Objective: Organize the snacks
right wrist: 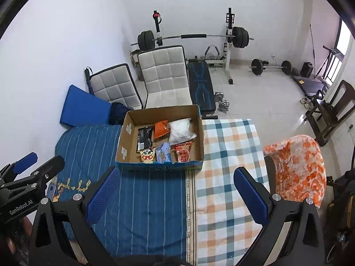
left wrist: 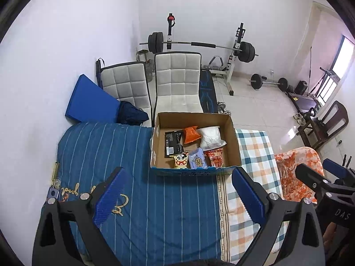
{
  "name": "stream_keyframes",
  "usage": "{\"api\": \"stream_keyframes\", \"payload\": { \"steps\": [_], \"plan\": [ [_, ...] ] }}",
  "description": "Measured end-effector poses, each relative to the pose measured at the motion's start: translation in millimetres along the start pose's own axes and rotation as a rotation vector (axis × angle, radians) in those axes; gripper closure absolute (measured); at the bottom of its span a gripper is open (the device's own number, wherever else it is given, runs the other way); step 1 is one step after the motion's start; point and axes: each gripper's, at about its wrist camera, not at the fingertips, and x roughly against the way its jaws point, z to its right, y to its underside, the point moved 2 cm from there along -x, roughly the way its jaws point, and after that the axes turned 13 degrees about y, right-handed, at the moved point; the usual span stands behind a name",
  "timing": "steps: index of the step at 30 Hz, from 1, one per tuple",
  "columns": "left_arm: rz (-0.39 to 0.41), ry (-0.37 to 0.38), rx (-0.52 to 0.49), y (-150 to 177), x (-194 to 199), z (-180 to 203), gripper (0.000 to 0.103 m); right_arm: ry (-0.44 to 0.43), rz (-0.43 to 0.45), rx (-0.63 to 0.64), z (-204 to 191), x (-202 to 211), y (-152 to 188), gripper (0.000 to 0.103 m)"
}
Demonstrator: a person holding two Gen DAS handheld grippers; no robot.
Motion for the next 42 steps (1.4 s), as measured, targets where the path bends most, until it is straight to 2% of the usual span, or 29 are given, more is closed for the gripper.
{"api": "stream_keyframes", "payload": {
  "steps": [10, 24, 31, 42],
  "plan": [
    [0.027, -0.014, 0.002, -2.9, 2.5, -1.6, 0.006, 0.016, 0.023, 0.009, -4.6, 3.1, -3.4, 0.0],
    [0.031, -0.025, 0.002, -0.3, 0.7, -1.9, 0.006, 0.072, 0.042, -0.005, -4.4, 2.4, -8.1, 0.0],
    [0.013, -0.02, -0.004, 2.5, -6.5, 1.1, 0.006, 0.082, 0.041, -0.009, -4.5, 0.6, -4.6, 0.0],
    [0.029, -0.027, -0.012, -0.3, -1.8, 1.7, 0.006, 0.091, 0.053, -0.013, -4.7, 1.8, -2.2, 0.0]
  ]
}}
